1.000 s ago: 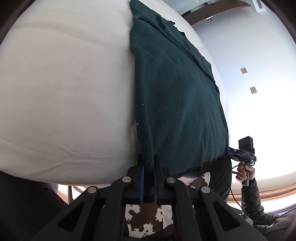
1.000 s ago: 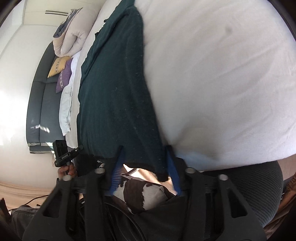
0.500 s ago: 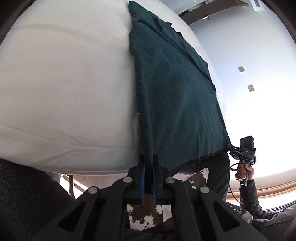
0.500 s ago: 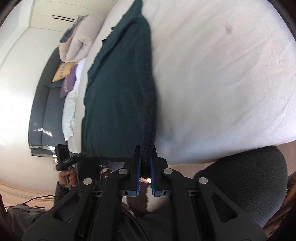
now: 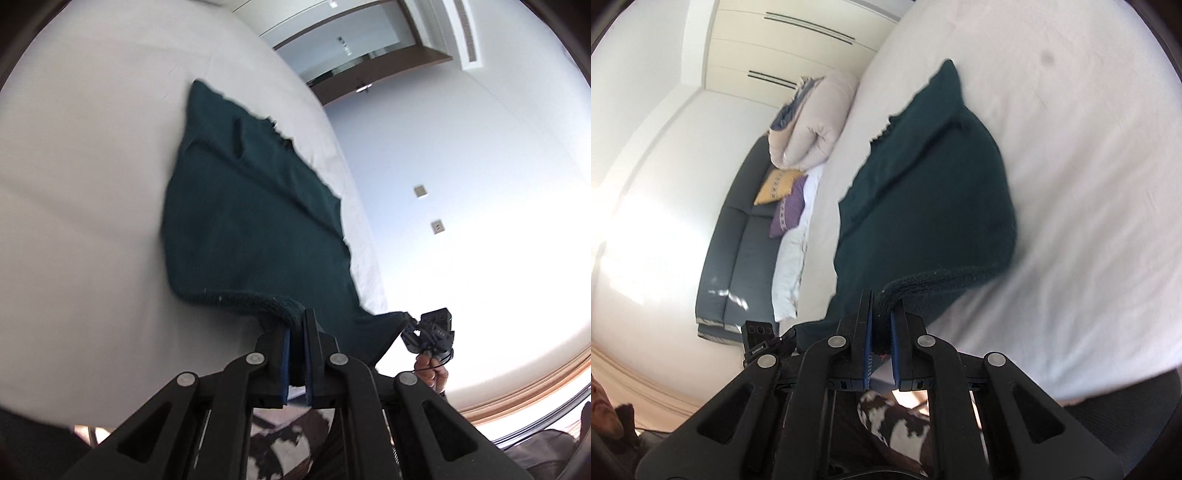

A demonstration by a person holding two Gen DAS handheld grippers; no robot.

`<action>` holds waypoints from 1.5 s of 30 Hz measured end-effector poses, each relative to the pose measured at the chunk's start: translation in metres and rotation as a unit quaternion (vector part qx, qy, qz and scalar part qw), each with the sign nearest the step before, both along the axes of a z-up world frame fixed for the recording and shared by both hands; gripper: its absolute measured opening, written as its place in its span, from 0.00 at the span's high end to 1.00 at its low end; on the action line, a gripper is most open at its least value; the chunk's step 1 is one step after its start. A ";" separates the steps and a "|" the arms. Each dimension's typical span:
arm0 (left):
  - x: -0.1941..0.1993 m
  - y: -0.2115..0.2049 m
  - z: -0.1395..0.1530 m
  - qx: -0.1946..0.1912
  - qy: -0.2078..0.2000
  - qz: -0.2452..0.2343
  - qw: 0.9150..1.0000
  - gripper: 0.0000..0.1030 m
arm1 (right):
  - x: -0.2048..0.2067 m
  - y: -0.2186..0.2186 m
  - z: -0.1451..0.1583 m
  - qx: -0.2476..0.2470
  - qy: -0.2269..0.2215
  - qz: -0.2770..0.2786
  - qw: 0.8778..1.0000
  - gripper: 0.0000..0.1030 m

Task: Fold small clothes
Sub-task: 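Grasp the hem with both grippers and lift it toward the collar, then carry the hem over the body with both grippers and lay it down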

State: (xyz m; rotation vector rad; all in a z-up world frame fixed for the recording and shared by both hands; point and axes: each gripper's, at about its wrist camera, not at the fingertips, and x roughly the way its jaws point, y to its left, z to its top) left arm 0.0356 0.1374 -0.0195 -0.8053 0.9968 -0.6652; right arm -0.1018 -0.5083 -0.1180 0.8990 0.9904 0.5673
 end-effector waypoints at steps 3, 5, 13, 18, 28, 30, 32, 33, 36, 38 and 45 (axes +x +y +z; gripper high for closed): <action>0.026 -0.003 0.013 -0.008 -0.018 0.008 1.000 0.95 | 0.027 0.006 0.009 0.009 -0.010 -0.008 1.000 0.93; 0.046 -0.004 0.019 -0.012 -0.025 0.015 1.000 0.95 | 0.048 0.011 0.014 0.007 -0.016 -0.012 1.000 0.93; 0.123 0.001 0.023 -0.020 -0.021 0.049 0.998 0.95 | 0.137 0.008 0.017 0.012 -0.018 -0.049 0.999 0.93; 0.173 0.003 0.021 -0.021 -0.015 0.070 0.997 0.95 | 0.195 -0.001 0.017 0.005 -0.017 -0.075 0.997 0.93; 0.265 0.006 -0.011 0.003 0.013 0.102 0.995 0.95 | 0.318 -0.008 -0.003 -0.025 -0.004 -0.111 0.994 0.93; 0.279 0.005 -0.023 0.009 0.023 0.108 0.994 0.95 | 0.341 -0.006 -0.010 -0.037 -0.001 -0.138 0.990 0.93; 0.292 0.007 -0.036 0.016 0.035 0.118 0.992 0.95 | 0.367 -0.004 -0.021 -0.049 0.011 -0.143 0.989 0.93; 0.298 0.007 -0.043 0.019 0.041 0.123 0.991 0.95 | 0.374 -0.005 -0.028 -0.052 0.020 -0.147 0.988 0.93; 0.313 0.011 -0.066 0.002 0.070 0.139 0.988 0.94 | 0.398 -0.012 -0.056 -0.051 0.049 -0.167 0.983 0.93; 0.320 0.012 -0.077 -0.002 0.084 0.144 0.986 0.82 | 0.410 -0.017 -0.074 -0.037 0.067 -0.179 0.981 0.92; 0.304 0.032 -0.073 -0.024 0.064 0.195 0.978 0.32 | 0.403 -0.013 -0.091 -0.038 0.053 -0.186 0.980 0.80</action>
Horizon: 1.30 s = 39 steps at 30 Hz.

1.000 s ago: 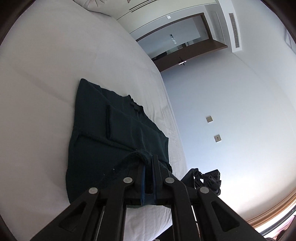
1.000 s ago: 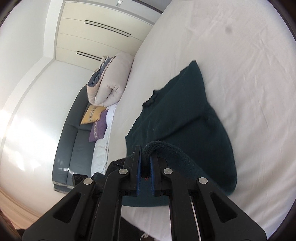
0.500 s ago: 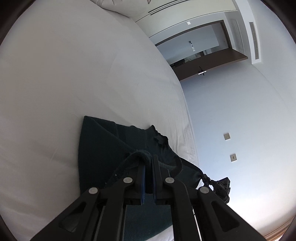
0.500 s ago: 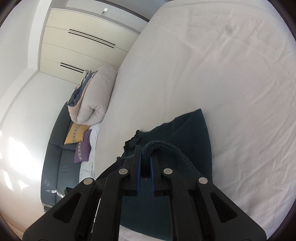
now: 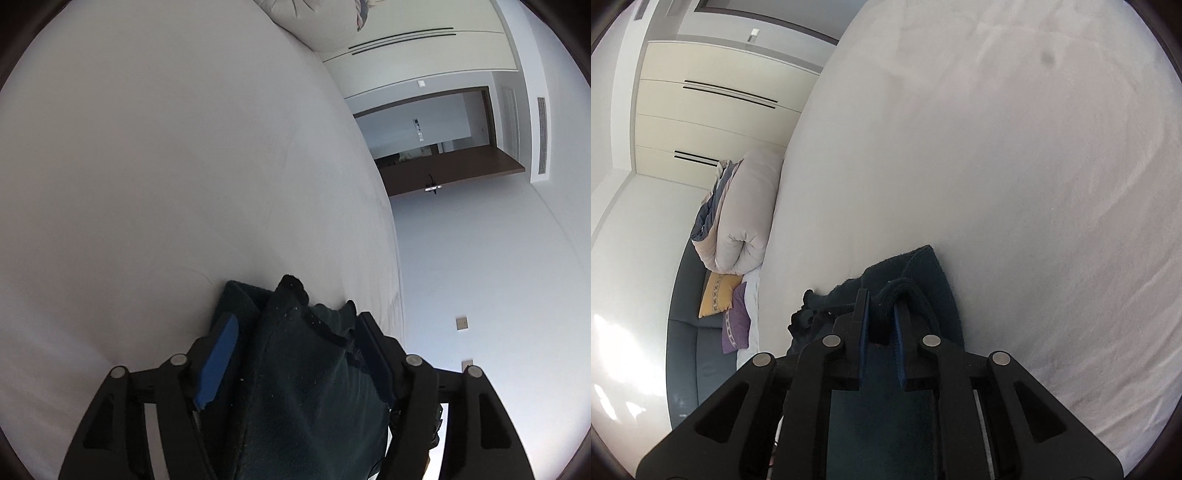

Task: Fold small clothes
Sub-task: 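Carry the hem over the body with both grippers and lay it down, then open both grippers and release the folded hem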

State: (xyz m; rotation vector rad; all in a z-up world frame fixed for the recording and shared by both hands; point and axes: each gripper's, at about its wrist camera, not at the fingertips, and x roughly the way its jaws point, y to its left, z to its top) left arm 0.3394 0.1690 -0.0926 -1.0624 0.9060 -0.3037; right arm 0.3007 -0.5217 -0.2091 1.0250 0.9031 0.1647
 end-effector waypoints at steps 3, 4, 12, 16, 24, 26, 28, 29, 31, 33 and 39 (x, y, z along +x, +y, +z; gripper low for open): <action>-0.011 -0.004 0.016 0.029 -0.020 -0.004 0.999 0.32 | -0.003 0.004 0.011 -0.015 -0.023 -0.006 1.000 0.37; -0.016 -0.009 0.022 0.041 -0.029 -0.009 0.999 0.32 | -0.003 0.007 0.018 -0.019 -0.037 -0.009 0.999 0.31; -0.047 -0.067 0.035 0.157 -0.056 -0.078 0.983 0.32 | -0.033 0.021 0.060 -0.102 -0.048 0.006 0.994 0.30; -0.071 -0.065 0.027 0.191 -0.056 -0.063 0.978 0.32 | -0.067 0.016 0.064 -0.116 -0.050 -0.005 0.992 0.30; -0.092 -0.056 0.015 0.213 -0.048 -0.067 0.974 0.32 | -0.104 0.034 0.041 -0.182 -0.014 0.045 0.982 0.30; -0.095 -0.060 0.021 0.222 -0.060 -0.070 0.971 0.32 | -0.110 0.038 0.033 -0.190 -0.012 0.057 0.980 0.30; -0.099 -0.065 0.027 0.235 -0.075 -0.077 0.966 0.32 | -0.117 0.043 0.032 -0.212 -0.013 0.065 0.975 0.30; -0.100 -0.067 0.028 0.240 -0.082 -0.084 0.964 0.32 | -0.119 0.045 0.031 -0.219 -0.015 0.066 0.973 0.30; -0.103 -0.073 0.029 0.253 -0.082 -0.090 0.960 0.32 | -0.125 0.050 0.034 -0.228 -0.023 0.070 0.971 0.31; -0.106 -0.074 0.024 0.254 -0.075 -0.092 0.960 0.39 | -0.128 0.052 0.038 -0.234 -0.027 0.071 0.969 0.32; -0.118 -0.067 0.013 0.248 -0.058 -0.086 0.963 0.56 | -0.138 0.055 0.042 -0.253 -0.031 0.087 0.963 0.44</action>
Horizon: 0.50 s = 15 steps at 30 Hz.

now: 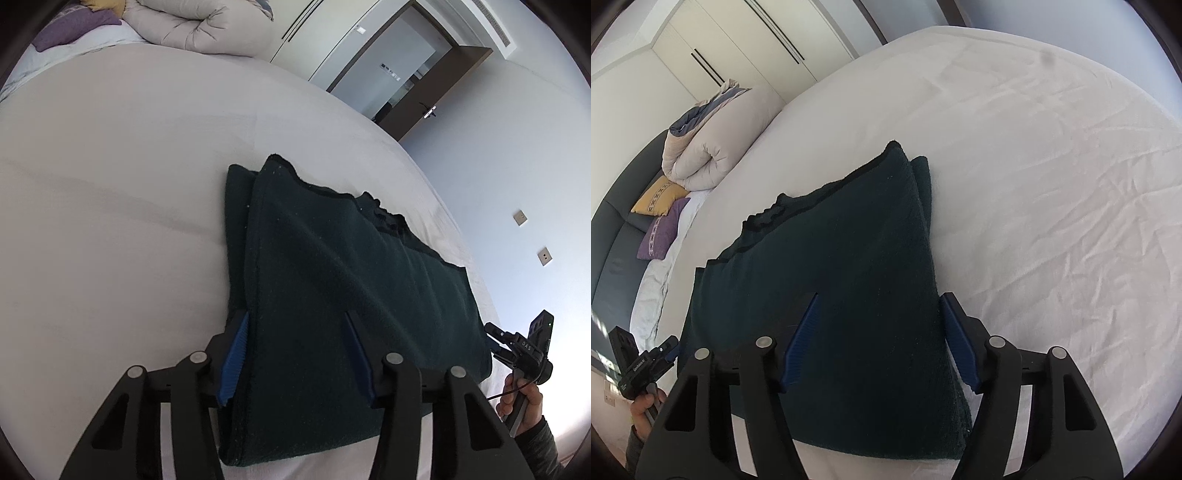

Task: Fold small clothes
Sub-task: 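Open both grippers and release the folded hem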

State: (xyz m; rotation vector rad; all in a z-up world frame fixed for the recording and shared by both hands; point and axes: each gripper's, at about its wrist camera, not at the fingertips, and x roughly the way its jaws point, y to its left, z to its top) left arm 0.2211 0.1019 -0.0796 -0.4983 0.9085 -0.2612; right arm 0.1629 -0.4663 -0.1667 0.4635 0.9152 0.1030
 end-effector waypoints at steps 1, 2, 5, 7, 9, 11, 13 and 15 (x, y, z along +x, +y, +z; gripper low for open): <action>0.000 -0.001 -0.001 0.006 0.004 -0.003 1.000 0.64 | 0.000 0.001 -0.002 -0.004 0.003 0.004 1.000 0.48; 0.000 -0.001 -0.002 0.010 0.008 -0.005 1.000 0.70 | 0.001 0.002 -0.004 -0.009 0.008 0.005 1.000 0.51; 0.000 0.001 -0.005 0.018 0.014 -0.003 1.000 0.94 | 0.003 0.002 -0.008 -0.020 0.015 0.002 1.000 0.68; -0.002 0.002 -0.007 0.028 0.016 0.000 0.999 0.94 | 0.002 0.001 -0.008 -0.028 0.017 0.003 0.999 0.74; -0.005 0.002 -0.009 0.036 0.017 0.003 0.999 0.95 | 0.002 0.002 -0.007 -0.040 0.019 0.005 0.999 0.80; -0.010 0.005 -0.010 0.035 0.015 0.010 0.999 0.95 | 0.001 0.003 -0.005 -0.051 0.018 0.010 0.998 0.83; -0.015 0.011 -0.013 0.027 0.015 0.021 0.999 0.95 | -0.001 0.005 -0.002 -0.059 0.015 0.012 0.998 0.84; -0.021 0.015 -0.015 0.022 0.015 0.029 0.999 0.95 | -0.001 0.007 0.000 -0.064 0.015 0.014 0.998 0.84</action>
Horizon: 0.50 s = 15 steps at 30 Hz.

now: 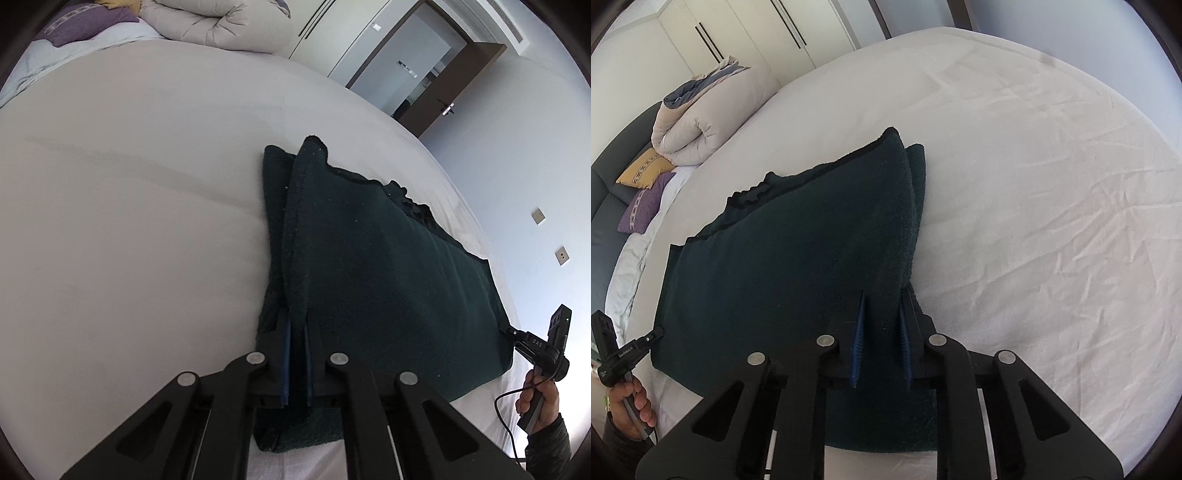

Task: Fold small clothes
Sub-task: 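Open both grippers and release the folded hem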

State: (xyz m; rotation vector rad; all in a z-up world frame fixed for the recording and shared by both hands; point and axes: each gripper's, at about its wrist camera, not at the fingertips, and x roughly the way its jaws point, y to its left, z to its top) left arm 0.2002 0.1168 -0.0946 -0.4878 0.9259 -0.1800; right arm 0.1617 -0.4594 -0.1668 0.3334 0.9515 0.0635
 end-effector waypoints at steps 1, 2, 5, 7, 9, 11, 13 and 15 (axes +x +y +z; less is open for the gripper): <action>-0.002 0.000 -0.001 -0.001 0.001 0.001 1.000 0.95 | 0.000 0.001 0.000 -0.003 -0.001 0.001 1.000 0.84; -0.003 0.000 -0.002 0.000 0.001 0.002 1.000 0.95 | 0.000 0.001 0.001 -0.004 -0.001 0.001 1.000 0.84; -0.003 -0.003 -0.003 0.011 0.000 0.001 1.000 0.95 | 0.000 0.001 -0.001 -0.005 0.001 0.002 1.000 0.84; -0.001 -0.002 -0.005 0.007 0.001 0.005 1.000 0.93 | 0.001 0.001 -0.005 -0.002 0.007 0.004 1.000 0.84; 0.000 0.001 -0.007 -0.007 0.002 0.008 1.000 0.90 | 0.004 0.000 -0.010 0.000 0.018 0.009 1.000 0.84; -0.001 0.004 -0.004 -0.018 0.002 0.007 1.000 0.82 | 0.004 -0.004 -0.009 0.007 0.017 0.005 1.000 0.84; -0.005 0.004 0.005 -0.012 -0.002 0.007 1.000 0.64 | 0.001 -0.011 -0.004 0.022 0.016 -0.013 1.000 0.84; -0.013 0.004 0.021 0.029 -0.014 0.030 0.999 0.38 | -0.004 -0.018 0.002 0.035 0.010 -0.031 0.999 0.84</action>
